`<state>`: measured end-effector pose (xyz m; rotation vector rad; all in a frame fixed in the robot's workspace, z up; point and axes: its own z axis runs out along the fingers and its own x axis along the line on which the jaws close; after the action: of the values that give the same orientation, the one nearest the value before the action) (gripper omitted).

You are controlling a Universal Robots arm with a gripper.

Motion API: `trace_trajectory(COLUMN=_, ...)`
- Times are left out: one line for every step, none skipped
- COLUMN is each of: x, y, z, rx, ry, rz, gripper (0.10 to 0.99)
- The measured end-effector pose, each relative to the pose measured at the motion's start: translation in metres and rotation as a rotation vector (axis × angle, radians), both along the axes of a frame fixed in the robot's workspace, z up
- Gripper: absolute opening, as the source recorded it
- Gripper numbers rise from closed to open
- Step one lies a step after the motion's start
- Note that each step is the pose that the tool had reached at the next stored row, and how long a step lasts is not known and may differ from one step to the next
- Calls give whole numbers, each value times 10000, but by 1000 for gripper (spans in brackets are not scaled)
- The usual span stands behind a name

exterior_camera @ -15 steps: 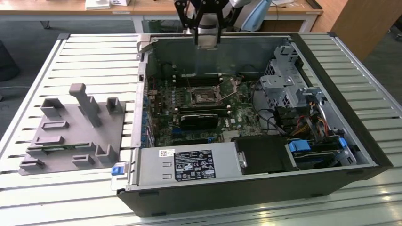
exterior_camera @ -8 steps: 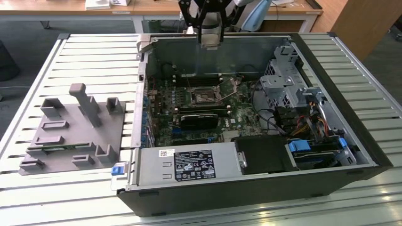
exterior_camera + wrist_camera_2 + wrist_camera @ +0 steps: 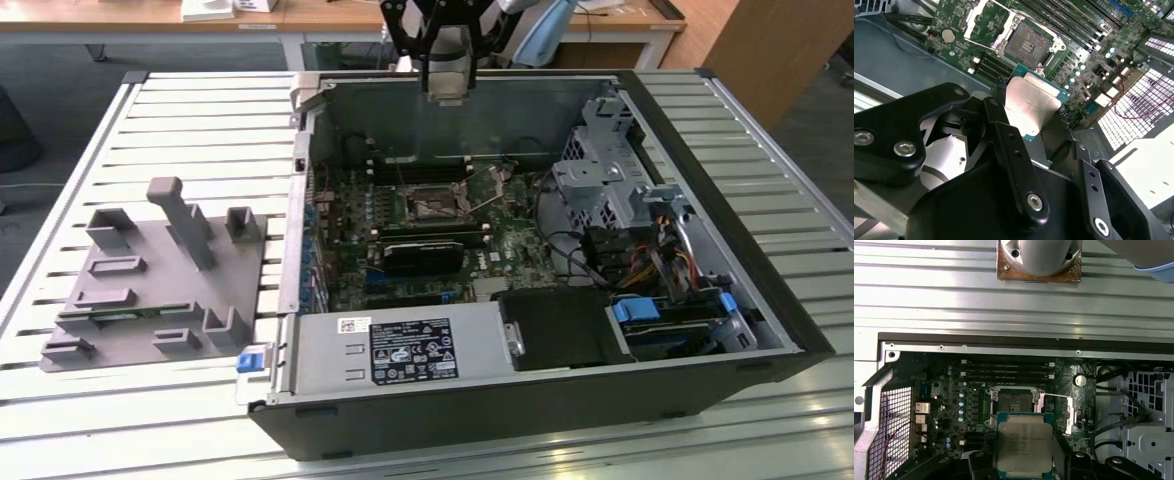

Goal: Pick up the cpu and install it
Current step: 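Place the cpu into insertion slot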

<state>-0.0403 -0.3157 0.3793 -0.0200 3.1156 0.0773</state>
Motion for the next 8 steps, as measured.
trace_trajectory(x=0, y=0, z=0, rx=0, ry=0, rz=-53, gripper=533)
trace_trajectory(x=0, y=0, z=0, rx=-1, ry=0, rz=-137, gripper=533)
trace_trajectory(x=0, y=0, z=-1, rx=0, ry=0, rz=-250, gripper=533)
trace_trajectory(x=0, y=0, z=-3, rx=0, ry=0, rz=-407, gripper=533)
trace_trajectory(x=0, y=0, z=-5, rx=0, ry=-1, rz=-585, gripper=533)
trace_trajectory(x=0, y=0, z=-6, rx=-1, ry=0, rz=-766, gripper=533)
trace_trajectory(x=0, y=0, z=-8, rx=-2, ry=0, rz=-944, gripper=533)
trace_trajectory(x=0, y=0, z=-9, rx=-3, ry=0, rz=-1131, gripper=533)
